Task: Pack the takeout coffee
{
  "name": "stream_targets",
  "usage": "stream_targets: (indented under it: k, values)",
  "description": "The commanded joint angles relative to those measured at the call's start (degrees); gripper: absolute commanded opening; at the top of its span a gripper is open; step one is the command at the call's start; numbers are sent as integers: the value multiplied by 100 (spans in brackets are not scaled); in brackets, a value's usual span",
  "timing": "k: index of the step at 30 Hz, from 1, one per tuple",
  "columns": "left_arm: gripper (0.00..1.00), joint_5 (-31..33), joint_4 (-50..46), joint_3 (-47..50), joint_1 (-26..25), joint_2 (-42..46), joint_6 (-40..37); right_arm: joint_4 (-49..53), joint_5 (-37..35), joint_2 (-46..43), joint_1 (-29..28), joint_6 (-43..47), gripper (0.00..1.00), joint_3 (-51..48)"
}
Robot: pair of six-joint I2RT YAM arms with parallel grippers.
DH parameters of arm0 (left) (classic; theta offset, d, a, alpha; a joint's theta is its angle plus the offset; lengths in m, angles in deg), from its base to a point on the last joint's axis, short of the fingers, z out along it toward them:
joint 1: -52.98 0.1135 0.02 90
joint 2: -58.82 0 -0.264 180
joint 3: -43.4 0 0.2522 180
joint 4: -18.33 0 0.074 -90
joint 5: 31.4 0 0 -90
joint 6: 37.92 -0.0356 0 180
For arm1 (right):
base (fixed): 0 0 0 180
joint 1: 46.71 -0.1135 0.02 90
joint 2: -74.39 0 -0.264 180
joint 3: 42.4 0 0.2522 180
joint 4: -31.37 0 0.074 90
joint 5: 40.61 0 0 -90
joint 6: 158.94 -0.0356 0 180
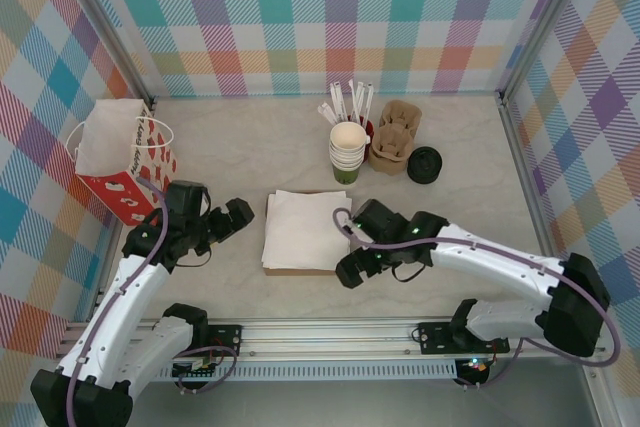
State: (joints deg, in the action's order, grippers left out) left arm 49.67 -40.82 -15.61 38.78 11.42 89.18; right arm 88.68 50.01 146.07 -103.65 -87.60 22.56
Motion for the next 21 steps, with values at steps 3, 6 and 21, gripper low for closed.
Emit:
stream_targets:
  k: [3,6,21]
  values:
    - [100,549,-263,-113,-66,54,91,679,-261,443,-279,59,100,366]
    - [100,726,-309,-93,-66,130,146,786,-185,566,-306,181,100,402]
    - [100,1316,-382,0,-66,367,449,246,-177,1526,-324,724,99,717]
